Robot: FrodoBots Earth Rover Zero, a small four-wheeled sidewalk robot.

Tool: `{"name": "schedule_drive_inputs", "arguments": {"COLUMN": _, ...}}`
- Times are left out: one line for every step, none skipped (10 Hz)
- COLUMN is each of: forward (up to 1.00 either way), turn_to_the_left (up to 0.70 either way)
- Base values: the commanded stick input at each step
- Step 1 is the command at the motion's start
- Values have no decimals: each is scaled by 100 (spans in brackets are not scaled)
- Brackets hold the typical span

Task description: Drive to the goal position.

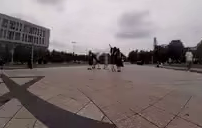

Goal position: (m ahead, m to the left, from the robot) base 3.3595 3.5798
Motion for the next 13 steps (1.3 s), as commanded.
{"name": "schedule_drive_inputs", "arguments": {"forward": 70, "turn_to_the_left": 1}}
{"name": "schedule_drive_inputs", "arguments": {"forward": 70, "turn_to_the_left": 1}}
{"name": "schedule_drive_inputs", "arguments": {"forward": 70, "turn_to_the_left": 1}}
{"name": "schedule_drive_inputs", "arguments": {"forward": 70, "turn_to_the_left": 12}}
{"name": "schedule_drive_inputs", "arguments": {"forward": 70, "turn_to_the_left": 15}}
{"name": "schedule_drive_inputs", "arguments": {"forward": 70, "turn_to_the_left": 15}}
{"name": "schedule_drive_inputs", "arguments": {"forward": 70, "turn_to_the_left": 15}}
{"name": "schedule_drive_inputs", "arguments": {"forward": 70, "turn_to_the_left": 12}}
{"name": "schedule_drive_inputs", "arguments": {"forward": 70, "turn_to_the_left": 1}}
{"name": "schedule_drive_inputs", "arguments": {"forward": 70, "turn_to_the_left": 1}}
{"name": "schedule_drive_inputs", "arguments": {"forward": 70, "turn_to_the_left": 1}}
{"name": "schedule_drive_inputs", "arguments": {"forward": 70, "turn_to_the_left": 1}}
{"name": "schedule_drive_inputs", "arguments": {"forward": 70, "turn_to_the_left": 1}}
